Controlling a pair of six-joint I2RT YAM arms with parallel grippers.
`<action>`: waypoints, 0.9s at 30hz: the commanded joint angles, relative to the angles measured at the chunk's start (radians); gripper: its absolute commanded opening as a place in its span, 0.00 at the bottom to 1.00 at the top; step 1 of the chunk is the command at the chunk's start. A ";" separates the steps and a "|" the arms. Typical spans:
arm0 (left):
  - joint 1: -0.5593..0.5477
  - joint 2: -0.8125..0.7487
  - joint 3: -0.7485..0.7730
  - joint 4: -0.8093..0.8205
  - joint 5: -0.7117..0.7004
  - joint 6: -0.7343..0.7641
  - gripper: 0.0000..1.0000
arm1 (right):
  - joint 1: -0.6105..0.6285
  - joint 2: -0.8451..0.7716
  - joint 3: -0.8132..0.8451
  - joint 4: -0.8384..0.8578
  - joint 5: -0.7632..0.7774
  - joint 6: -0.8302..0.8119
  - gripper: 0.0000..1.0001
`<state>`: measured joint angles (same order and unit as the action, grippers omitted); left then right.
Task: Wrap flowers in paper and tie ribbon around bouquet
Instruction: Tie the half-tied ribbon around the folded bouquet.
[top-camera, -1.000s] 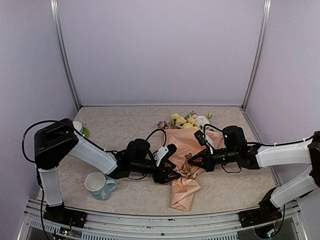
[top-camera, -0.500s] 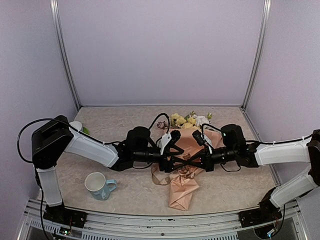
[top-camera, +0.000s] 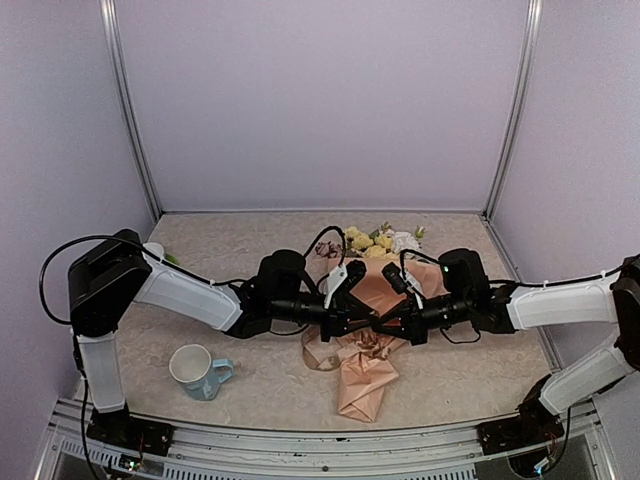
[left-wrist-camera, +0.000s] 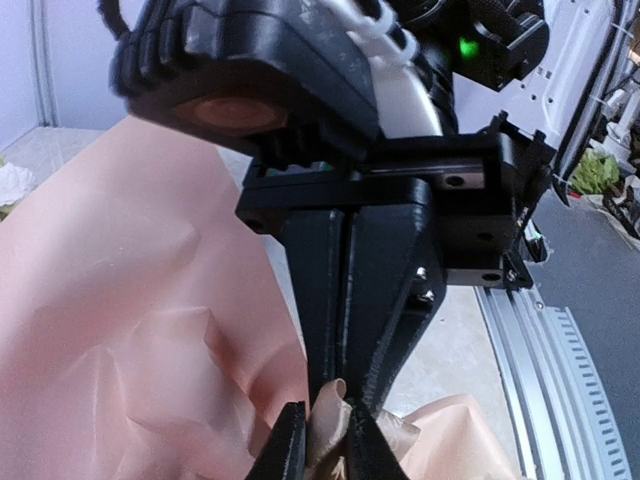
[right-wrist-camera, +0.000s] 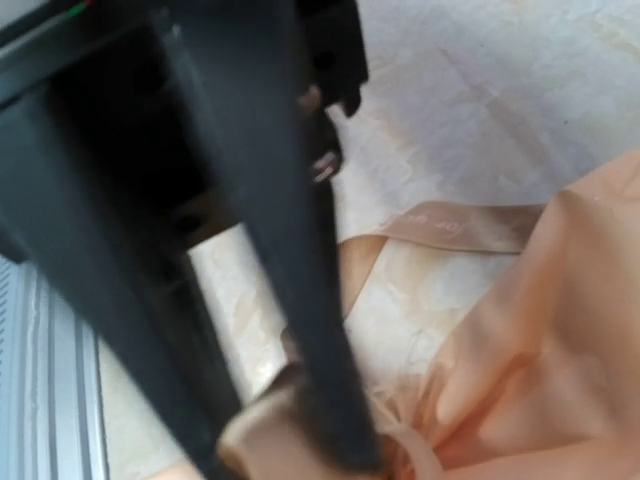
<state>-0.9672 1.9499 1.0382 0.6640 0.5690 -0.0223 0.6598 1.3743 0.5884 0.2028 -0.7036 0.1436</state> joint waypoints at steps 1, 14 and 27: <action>0.009 0.004 0.015 -0.037 -0.011 0.006 0.02 | -0.002 -0.029 0.022 -0.026 -0.009 -0.019 0.00; 0.021 0.009 -0.051 0.045 -0.054 -0.067 0.00 | 0.075 -0.065 -0.011 -0.213 0.226 0.017 0.47; 0.035 -0.006 -0.093 0.051 -0.071 -0.072 0.00 | 0.128 -0.093 0.023 -0.332 0.367 0.037 0.44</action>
<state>-0.9421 1.9499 0.9604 0.6853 0.5106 -0.0856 0.7639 1.2961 0.5915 -0.0746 -0.3889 0.1596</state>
